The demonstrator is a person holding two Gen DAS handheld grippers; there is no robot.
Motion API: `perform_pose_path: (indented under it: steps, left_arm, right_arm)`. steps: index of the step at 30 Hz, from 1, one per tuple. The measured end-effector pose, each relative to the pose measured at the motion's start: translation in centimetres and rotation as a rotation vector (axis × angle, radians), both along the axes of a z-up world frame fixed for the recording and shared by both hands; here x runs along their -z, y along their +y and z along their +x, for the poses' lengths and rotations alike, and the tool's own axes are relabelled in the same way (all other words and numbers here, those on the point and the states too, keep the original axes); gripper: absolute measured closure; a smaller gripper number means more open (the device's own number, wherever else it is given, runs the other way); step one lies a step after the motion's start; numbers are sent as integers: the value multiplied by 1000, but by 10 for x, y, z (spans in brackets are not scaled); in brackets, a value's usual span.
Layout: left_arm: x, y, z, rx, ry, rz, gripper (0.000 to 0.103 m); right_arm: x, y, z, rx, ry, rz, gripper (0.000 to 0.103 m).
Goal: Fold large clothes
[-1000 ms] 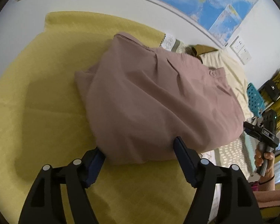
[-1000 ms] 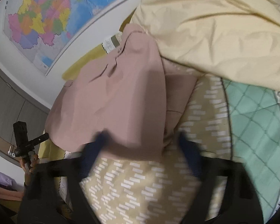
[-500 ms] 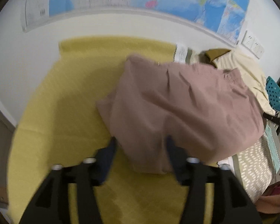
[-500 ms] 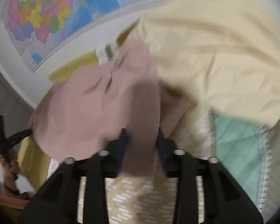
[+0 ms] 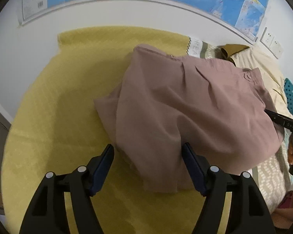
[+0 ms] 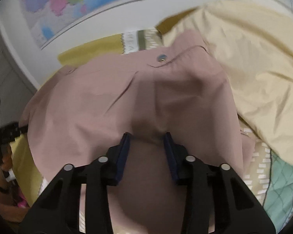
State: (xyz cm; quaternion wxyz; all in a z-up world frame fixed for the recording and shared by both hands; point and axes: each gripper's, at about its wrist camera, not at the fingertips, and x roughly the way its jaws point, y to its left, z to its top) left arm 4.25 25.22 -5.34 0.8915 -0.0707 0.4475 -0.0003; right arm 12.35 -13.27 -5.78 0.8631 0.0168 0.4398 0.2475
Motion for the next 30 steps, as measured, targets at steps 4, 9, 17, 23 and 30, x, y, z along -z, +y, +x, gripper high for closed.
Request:
perform_pose_path:
  steps: [4, 9, 17, 23, 30]
  left_arm:
    - [-29, -15, -8, 14, -118, 130, 31]
    - [-40, -37, 2, 72, -154, 175, 31]
    - [-38, -80, 16, 198, -193, 165, 31]
    - [-1, -86, 55, 192, -77, 179, 41]
    - [4, -75, 57, 166, -48, 135, 42]
  right_arm:
    - [-28, 11, -19, -56, -97, 35, 61]
    - [-36, 53, -26, -164, -155, -12, 54]
    - [-1, 70, 4, -142, -70, -86, 47]
    - [1, 54, 17, -103, -53, -47, 47]
    - [-11, 28, 15, -86, -13, 45, 45]
